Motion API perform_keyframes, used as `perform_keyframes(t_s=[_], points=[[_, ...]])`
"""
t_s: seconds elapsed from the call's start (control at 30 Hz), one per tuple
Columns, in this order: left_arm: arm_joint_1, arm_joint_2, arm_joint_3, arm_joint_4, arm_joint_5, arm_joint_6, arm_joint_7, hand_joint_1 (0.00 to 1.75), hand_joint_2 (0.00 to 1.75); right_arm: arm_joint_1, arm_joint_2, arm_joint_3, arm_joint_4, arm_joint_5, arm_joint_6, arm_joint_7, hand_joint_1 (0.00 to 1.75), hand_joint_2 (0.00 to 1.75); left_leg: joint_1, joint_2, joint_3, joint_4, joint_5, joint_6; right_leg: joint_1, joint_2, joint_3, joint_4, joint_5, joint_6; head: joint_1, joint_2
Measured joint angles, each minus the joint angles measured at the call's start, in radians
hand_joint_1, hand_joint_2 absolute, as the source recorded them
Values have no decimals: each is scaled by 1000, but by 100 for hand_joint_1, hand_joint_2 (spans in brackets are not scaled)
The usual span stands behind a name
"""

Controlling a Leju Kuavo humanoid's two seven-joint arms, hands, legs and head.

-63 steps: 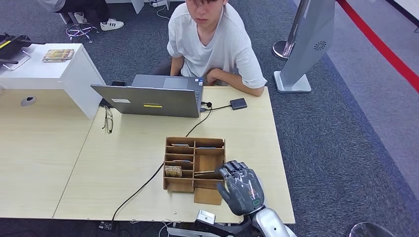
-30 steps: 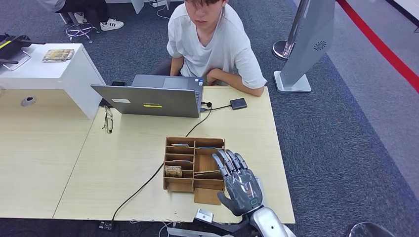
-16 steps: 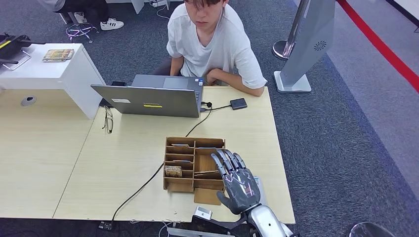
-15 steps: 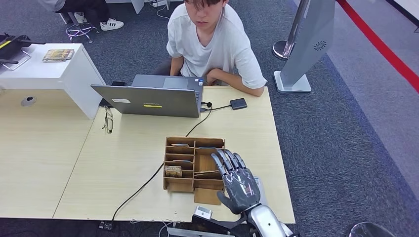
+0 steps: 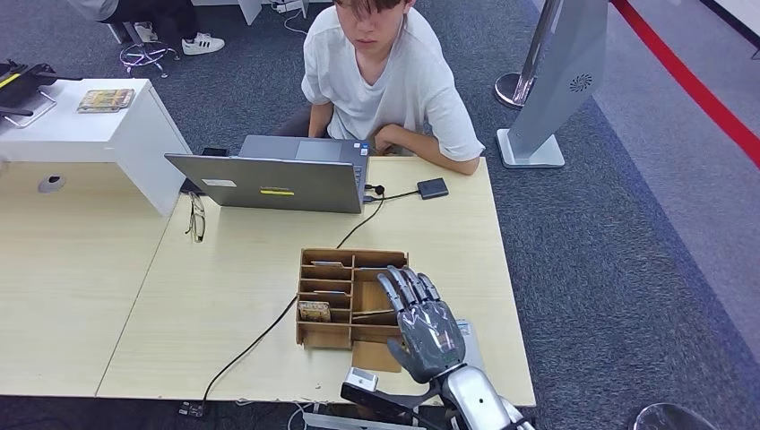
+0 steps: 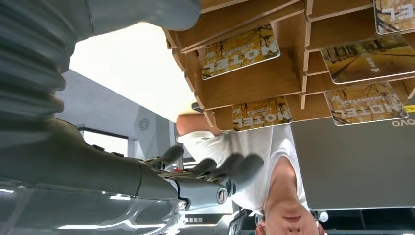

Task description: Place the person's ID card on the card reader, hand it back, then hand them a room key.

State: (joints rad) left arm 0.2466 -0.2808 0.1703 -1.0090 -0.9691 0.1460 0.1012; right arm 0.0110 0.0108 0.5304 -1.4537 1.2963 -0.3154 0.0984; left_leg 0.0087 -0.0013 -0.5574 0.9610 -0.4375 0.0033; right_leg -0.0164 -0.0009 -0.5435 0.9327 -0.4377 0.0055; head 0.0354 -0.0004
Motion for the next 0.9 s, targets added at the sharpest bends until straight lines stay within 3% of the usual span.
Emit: perform_keyframes(t_s=[0.3, 0.57, 0.73, 0.9], points=[[-1, 2, -11, 0, 22, 14, 6, 0, 0, -8, 3, 1, 2, 0, 5, 0, 75, 175, 0, 0, 0, 0, 0, 0, 0, 0, 0, 0, 0, 0, 0, 0], [-2, 7, -22, 0, 43, 25, 11, 0, 0, -15, 8, 3, 11, 0, 11, 0, 85, 175, 0, 0, 0, 0, 0, 0, 0, 0, 0, 0, 0, 0, 0, 0], [-2, 8, -28, 0, 45, 28, 11, 0, 0, -16, 9, 3, 18, -1, 12, 0, 78, 175, 0, 0, 0, 0, 0, 0, 0, 0, 0, 0, 0, 0, 0, 0], [-2, 8, -28, 0, 51, 34, 11, 0, 0, -18, 11, 3, 32, -1, 13, 0, 87, 175, 0, 0, 0, 0, 0, 0, 0, 0, 0, 0, 0, 0, 0, 0]])
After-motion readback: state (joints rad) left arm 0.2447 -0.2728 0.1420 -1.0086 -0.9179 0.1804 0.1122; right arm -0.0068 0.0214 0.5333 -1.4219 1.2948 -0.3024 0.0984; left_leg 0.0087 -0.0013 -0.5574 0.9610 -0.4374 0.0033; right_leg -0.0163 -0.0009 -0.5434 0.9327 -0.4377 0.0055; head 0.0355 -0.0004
